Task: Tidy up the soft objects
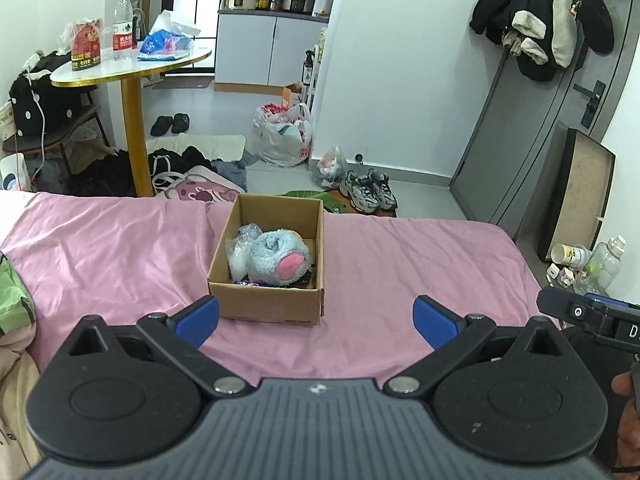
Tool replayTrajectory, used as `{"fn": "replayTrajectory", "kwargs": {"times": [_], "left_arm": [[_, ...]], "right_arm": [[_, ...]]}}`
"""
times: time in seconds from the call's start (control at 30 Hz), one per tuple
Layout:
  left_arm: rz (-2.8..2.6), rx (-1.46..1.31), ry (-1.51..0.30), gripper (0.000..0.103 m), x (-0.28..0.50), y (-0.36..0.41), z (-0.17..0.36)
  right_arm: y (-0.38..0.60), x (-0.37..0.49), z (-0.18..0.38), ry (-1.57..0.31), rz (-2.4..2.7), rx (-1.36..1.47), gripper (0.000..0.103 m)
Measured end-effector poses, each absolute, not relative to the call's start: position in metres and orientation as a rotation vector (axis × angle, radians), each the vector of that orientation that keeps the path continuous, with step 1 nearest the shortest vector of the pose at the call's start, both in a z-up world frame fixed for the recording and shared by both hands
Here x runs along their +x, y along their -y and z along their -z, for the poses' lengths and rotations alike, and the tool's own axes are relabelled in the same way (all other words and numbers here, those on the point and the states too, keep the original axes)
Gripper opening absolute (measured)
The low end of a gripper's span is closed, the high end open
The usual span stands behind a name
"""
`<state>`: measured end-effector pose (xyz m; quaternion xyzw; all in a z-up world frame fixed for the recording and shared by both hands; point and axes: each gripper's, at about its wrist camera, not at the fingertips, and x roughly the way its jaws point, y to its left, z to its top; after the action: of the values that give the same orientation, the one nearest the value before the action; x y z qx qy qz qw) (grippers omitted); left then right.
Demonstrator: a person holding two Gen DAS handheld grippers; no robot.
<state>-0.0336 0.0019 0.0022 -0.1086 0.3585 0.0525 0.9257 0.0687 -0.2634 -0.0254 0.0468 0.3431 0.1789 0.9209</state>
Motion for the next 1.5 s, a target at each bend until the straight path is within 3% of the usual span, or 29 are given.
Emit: {"fn": "replayTrajectory", "kwargs": {"times": [1.5], "left_arm": [[-0.112, -0.22, -0.694, 0.102, -0.059, 0.005, -0.015]], "right_arm": [[0.259, 0.047, 0.012, -0.666, -0.36, 0.036, 0.103]]}}
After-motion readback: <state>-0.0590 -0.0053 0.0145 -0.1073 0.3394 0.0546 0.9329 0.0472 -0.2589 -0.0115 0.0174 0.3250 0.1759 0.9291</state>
